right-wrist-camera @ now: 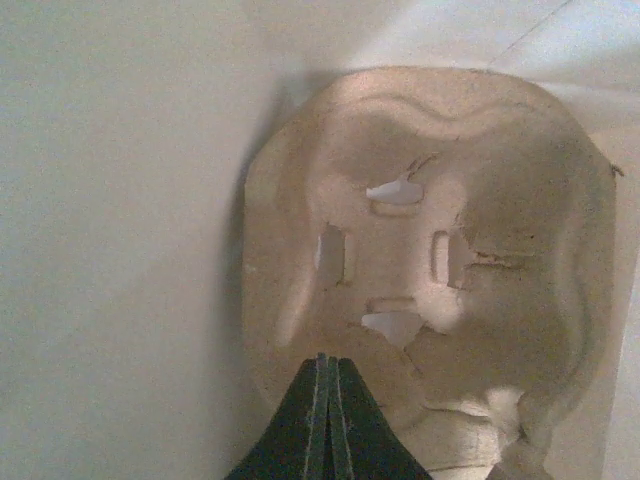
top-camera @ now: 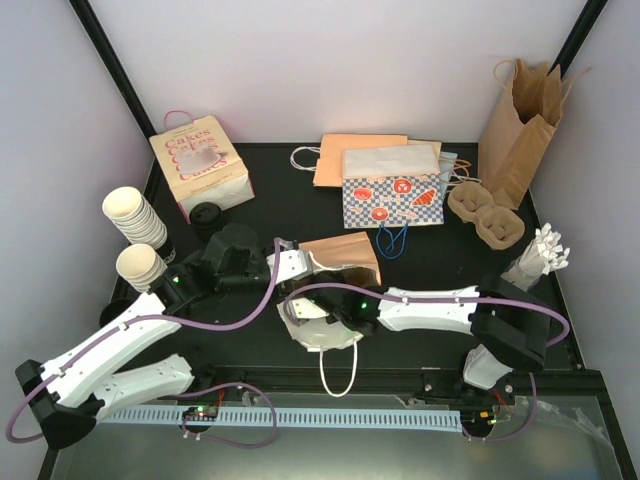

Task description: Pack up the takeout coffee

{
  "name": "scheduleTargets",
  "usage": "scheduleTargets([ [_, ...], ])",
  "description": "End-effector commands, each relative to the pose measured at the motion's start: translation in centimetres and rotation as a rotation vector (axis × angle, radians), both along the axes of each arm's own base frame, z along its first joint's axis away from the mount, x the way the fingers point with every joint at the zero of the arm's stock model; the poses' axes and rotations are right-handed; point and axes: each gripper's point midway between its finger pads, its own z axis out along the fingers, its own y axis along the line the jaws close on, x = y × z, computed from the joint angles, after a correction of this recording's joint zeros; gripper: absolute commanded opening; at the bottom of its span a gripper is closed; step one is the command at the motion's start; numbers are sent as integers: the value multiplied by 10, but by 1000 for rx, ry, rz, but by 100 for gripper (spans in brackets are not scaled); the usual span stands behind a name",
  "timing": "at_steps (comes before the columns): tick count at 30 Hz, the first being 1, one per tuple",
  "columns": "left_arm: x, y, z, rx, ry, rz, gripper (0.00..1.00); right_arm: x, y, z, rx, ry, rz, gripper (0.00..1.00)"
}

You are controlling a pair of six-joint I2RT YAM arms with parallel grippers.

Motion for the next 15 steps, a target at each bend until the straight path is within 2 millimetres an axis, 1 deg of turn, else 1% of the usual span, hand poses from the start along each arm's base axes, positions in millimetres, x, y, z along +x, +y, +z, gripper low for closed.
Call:
scheduleTargets([
  [1, -13, -14, 26, -79, -8, -73, 2, 5, -5, -15, -5, -13, -26, 1],
  [6, -19, -18, 22, -71, 18, -100, 2, 15, -6, -22, -20, -63, -57, 1],
  [11, -24, -18, 20, -62, 26, -116, 2, 22, -5, -22, -12, -99, -83, 1],
  [15, -26, -17, 15, -42, 38, -123, 3, 26, -6, -23, -13, -97, -105, 1],
])
